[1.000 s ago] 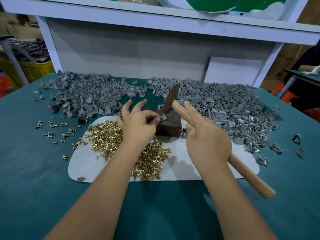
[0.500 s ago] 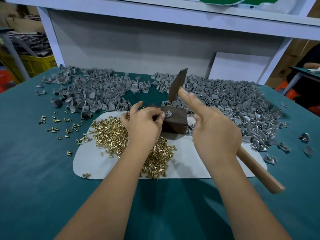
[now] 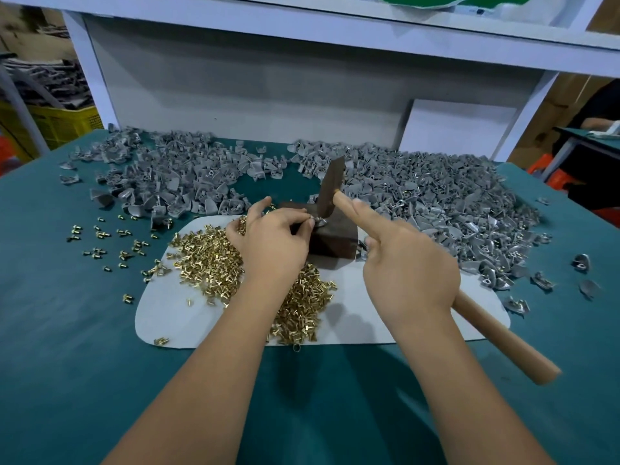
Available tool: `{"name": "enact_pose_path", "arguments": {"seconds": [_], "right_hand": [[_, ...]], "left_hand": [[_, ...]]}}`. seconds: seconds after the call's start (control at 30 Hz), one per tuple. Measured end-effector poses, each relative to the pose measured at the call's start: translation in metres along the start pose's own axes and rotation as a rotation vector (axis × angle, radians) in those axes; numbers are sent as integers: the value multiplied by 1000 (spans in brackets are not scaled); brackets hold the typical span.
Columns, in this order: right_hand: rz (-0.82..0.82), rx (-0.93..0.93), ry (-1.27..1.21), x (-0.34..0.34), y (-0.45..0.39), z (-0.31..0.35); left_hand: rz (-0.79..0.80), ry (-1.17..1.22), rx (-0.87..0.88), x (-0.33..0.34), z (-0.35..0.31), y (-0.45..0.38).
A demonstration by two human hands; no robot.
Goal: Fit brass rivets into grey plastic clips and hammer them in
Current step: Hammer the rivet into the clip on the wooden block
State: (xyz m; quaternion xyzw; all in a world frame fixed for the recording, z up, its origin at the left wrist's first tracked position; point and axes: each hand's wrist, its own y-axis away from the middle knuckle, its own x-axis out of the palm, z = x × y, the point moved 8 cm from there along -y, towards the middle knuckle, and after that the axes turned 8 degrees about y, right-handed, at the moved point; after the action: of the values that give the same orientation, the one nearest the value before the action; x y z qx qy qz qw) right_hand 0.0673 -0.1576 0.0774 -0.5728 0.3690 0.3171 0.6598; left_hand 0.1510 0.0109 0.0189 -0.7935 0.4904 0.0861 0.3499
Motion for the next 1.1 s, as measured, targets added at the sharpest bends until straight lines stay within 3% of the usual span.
{"name": "enact_pose_path", "arguments": {"seconds": [0.13,0.27,0.43,0.6,0.8,0.93,1.1], "right_hand": [[-112,16,-30,-12,3,3],[52,28,-32,7,-4,0],[-153,74,-125,-12,-3,-4],[67,14,-53,10,-4,-6],[-187,53,-118,-21,-10,-5],[-8,-71,69,-3,-9,7],[-79,-3,-31,-12,-29,-1]], "left_hand": [[-14,-12,-4,1,0,0],[12,-32,-4,2,0,0],[-15,-9,18,1,-1,1],[67,61,0,4,1,0],[43,42,9,3,-1,1],[74,29,-11,4,0,0],[98,36,-39,5,1,-1]]}}
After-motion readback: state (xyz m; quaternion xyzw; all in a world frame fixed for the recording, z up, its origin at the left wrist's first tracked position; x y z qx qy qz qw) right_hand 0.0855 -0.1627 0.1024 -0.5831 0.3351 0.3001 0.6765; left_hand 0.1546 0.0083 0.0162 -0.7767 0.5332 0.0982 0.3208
